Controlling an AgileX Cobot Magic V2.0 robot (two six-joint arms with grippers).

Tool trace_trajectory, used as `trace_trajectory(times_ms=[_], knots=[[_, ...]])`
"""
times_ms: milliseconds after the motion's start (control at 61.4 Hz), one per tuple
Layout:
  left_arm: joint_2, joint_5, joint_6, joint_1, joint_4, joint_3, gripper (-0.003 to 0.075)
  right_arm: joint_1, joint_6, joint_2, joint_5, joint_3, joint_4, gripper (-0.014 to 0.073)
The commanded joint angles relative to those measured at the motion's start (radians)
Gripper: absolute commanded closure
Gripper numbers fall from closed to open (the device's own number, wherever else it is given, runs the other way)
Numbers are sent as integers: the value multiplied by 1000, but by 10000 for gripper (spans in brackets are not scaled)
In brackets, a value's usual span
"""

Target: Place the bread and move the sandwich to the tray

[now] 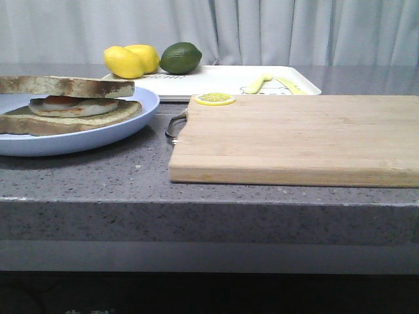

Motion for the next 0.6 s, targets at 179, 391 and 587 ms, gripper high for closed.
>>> trace_trajectory(times_ms=[179,391,587], knots=[[66,-4,53,17,-160,-36,283,-4,-2,-1,-62,-24,4,236],[120,13,91,17,-232,-36,283,-4,-2,-1,-62,-24,4,236],[159,13,91,17,-232,-36,283,-4,-2,-1,-62,-24,4,236]])
